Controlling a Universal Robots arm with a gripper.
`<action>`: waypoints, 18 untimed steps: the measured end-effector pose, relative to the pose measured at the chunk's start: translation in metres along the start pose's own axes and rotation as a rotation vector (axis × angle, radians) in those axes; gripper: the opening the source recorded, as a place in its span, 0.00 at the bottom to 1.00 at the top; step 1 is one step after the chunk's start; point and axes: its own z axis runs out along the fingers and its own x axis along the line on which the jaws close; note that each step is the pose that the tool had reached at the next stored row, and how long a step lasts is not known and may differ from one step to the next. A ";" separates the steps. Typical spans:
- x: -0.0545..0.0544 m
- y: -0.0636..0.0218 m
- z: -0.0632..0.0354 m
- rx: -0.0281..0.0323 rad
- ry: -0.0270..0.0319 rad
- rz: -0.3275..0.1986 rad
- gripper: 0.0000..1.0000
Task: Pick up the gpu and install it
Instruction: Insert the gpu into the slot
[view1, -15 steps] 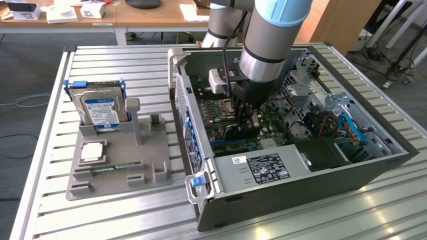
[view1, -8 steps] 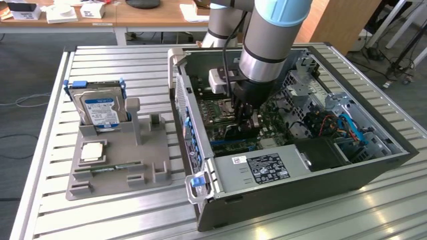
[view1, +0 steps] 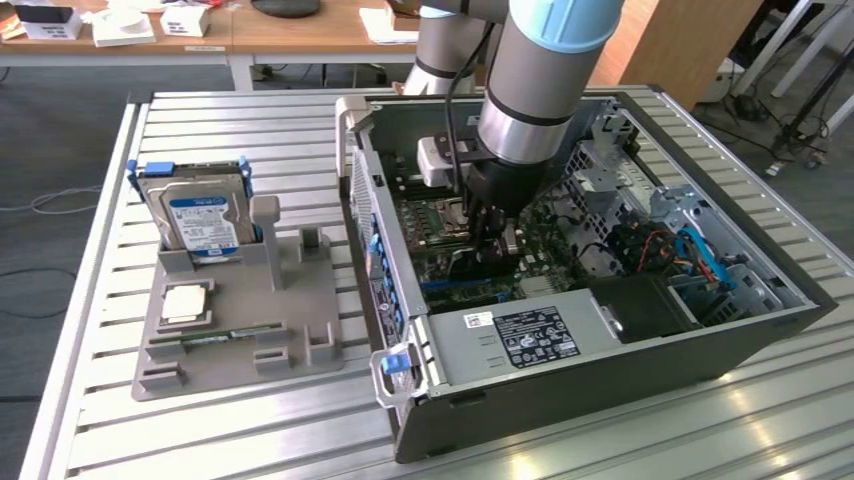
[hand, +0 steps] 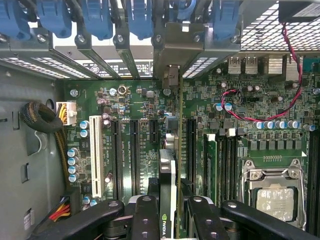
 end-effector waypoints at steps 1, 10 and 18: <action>0.000 0.0000 0.0000 0.0000 -0.0001 0.000 0.27; 0.000 0.0003 0.0000 0.0001 -0.0001 0.000 0.27; 0.000 0.0003 0.0008 0.0000 0.0003 0.000 0.27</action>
